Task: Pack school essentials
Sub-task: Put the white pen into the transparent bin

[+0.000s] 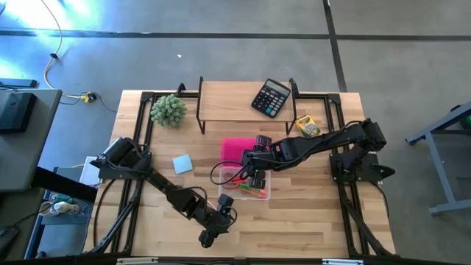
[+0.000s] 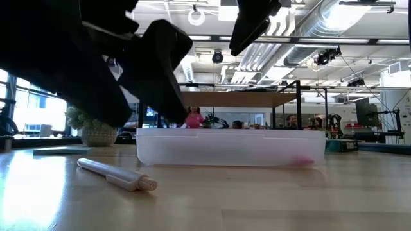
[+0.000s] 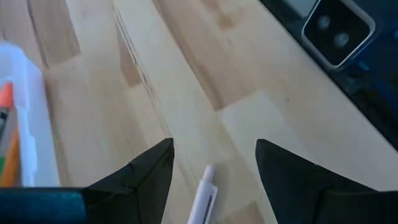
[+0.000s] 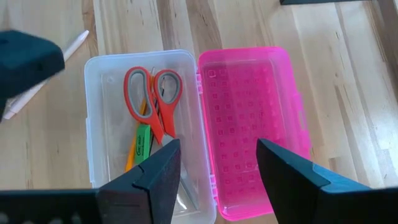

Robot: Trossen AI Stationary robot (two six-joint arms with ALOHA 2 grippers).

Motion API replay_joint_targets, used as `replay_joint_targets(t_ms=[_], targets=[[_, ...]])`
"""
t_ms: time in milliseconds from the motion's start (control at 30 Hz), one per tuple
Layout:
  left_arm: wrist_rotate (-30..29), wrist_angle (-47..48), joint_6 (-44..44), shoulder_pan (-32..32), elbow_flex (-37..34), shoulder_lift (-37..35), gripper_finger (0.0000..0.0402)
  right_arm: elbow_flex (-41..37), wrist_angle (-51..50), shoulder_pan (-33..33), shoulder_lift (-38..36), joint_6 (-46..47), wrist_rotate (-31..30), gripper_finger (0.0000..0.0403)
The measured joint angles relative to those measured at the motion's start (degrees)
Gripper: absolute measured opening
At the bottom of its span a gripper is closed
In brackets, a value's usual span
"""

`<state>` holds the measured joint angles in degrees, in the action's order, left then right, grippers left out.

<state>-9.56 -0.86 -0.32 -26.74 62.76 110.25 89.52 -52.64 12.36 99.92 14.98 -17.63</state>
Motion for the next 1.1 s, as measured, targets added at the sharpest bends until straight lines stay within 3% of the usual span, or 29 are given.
replay_joint_targets(t_ms=[433,1100], targets=[[1.21,-1.98,-0.98,0.14,-0.02,4.95,0.0211,0.00,0.07,0.00,0.00,0.02,0.00,0.0200],[4.55,0.83,-1.60,3.04,0.20,5.02,0.0096,0.00,0.09,0.00,0.00,0.02,0.01,0.0200]])
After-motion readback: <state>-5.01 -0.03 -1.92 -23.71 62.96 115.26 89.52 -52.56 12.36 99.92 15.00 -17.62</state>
